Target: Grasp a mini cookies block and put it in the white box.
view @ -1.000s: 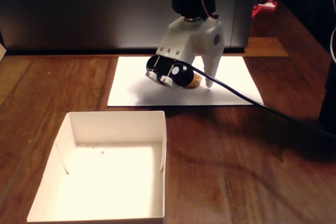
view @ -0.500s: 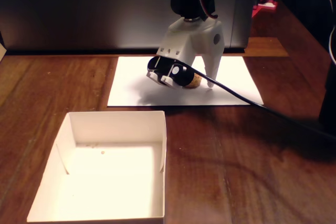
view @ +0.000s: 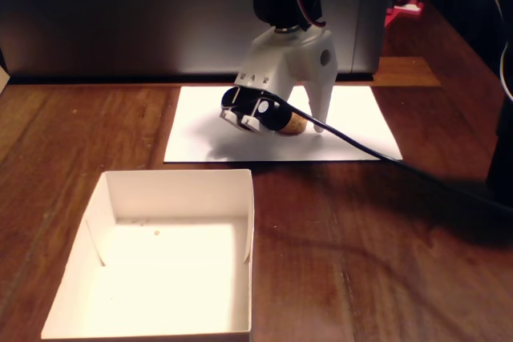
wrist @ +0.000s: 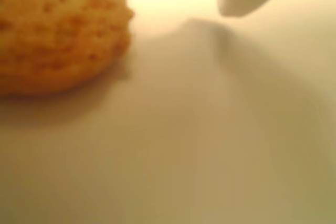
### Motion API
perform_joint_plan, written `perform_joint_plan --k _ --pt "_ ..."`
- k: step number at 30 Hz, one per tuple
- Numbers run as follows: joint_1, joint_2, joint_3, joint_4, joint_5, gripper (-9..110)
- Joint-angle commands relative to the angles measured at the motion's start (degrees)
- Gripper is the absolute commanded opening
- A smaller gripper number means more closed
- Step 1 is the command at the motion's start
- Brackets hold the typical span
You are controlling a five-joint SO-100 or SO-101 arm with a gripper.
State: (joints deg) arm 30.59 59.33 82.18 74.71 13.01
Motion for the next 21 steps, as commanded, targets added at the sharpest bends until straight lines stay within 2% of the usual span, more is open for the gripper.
perform_joint_plan --k 1,21 --pt "-0.9 2.4 -5.3 0.4 0.3 41" --pt "-0.7 4.0 -3.3 -0.9 2.1 42"
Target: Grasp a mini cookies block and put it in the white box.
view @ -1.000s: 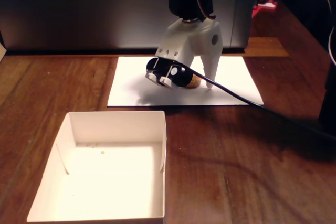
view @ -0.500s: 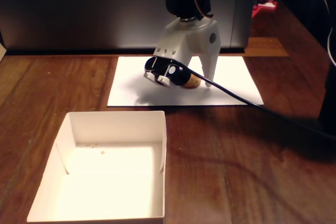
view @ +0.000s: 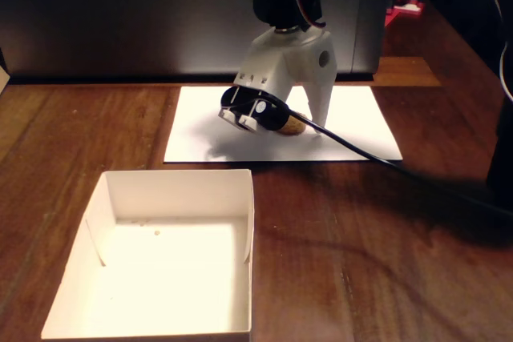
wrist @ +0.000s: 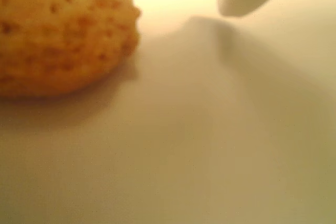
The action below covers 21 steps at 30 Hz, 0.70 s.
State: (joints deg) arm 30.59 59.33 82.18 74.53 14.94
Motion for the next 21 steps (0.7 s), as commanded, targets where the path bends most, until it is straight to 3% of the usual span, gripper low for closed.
perform_joint_plan --k 1,21 --pt "-0.8 4.0 -3.3 -1.0 0.1 42" --pt "-1.4 2.2 -3.4 -3.5 1.1 38"
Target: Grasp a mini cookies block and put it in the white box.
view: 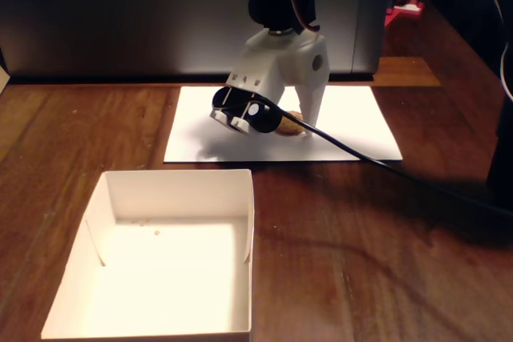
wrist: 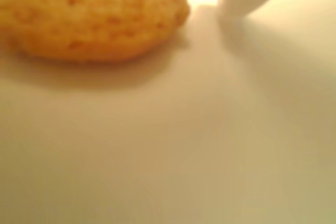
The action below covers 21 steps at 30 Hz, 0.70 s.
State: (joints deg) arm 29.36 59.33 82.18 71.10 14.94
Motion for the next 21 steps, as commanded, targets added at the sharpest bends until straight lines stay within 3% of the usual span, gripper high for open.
perform_joint_plan --k 1,6,21 --pt "-0.1 2.2 -3.4 -0.1 1.2 36" --pt "0.1 2.0 -3.4 0.1 1.6 26" --pt "-0.8 1.5 -4.0 0.1 3.5 24"
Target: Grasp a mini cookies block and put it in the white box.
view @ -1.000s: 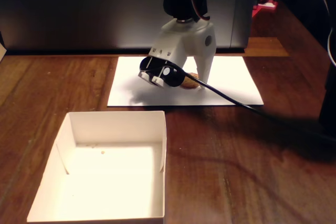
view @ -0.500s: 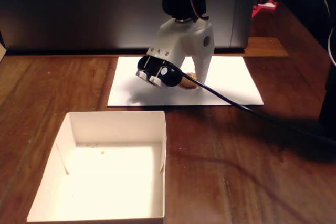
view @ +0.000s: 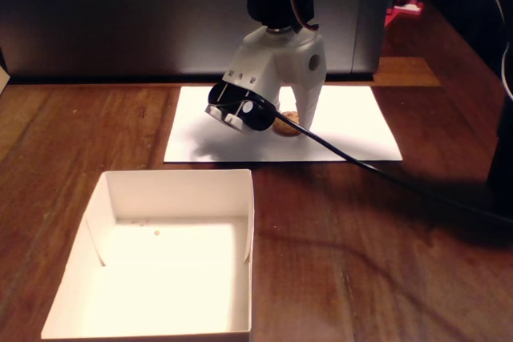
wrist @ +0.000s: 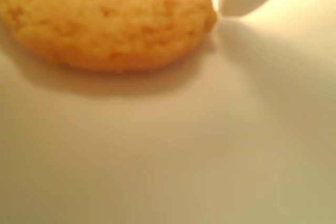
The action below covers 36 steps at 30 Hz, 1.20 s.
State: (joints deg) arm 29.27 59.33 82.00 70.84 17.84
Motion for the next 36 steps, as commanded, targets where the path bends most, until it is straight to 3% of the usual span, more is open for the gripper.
perform_joint_plan --k 1,25,36 --pt "-0.8 1.4 -3.9 0.4 0.7 24" --pt "0.0 3.4 1.1 -6.1 -1.8 25" --pt "-0.2 4.9 0.4 -5.0 -1.6 19"
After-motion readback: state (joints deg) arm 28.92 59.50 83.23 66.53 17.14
